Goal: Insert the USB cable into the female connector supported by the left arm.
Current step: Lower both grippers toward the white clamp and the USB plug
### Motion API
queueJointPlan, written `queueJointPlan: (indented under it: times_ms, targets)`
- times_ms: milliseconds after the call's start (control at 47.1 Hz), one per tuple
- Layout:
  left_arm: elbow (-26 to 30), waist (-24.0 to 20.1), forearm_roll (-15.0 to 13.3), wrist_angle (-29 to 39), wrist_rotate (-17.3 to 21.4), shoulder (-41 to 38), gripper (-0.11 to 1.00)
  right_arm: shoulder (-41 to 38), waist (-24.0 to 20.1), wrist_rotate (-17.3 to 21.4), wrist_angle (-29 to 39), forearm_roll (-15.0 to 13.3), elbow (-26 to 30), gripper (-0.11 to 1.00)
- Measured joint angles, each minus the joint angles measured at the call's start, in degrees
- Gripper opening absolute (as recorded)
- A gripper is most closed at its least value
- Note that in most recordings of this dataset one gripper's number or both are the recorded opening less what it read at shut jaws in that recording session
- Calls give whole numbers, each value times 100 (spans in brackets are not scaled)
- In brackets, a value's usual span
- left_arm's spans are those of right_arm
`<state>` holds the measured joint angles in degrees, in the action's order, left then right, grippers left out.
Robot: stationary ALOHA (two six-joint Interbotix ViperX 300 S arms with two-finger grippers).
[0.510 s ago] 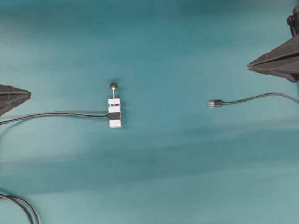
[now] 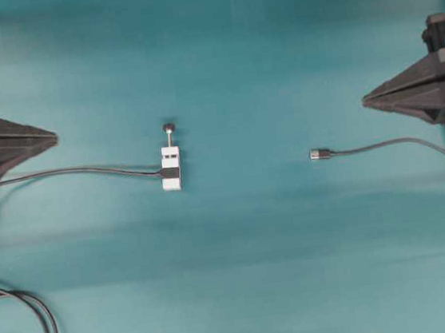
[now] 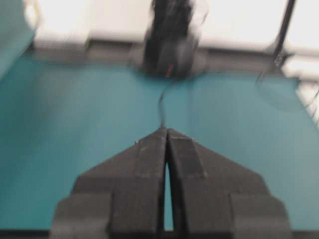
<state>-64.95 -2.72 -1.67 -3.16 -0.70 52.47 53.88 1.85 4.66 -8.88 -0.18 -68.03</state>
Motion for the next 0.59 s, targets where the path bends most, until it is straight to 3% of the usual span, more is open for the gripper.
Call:
queueJointPlan:
  times_ms: [127, 340, 467, 595]
  targets:
    - [-9, -255, 18, 510, 149, -598, 0, -387, 105, 9, 176, -35, 0, 0]
    - [-97, -299, 53, 404, 747, -1354, 0, -1222, 255, 18, 202, -44, -44, 0]
    - [-88, -299, 44, 457, 826, -1635, 3, -1564, 272, 26, 299, -44, -62, 0]
    - [70, -422, -123, 1143, 800, -1767, 6, -1863, 316, 105, 545, -44, -62, 15]
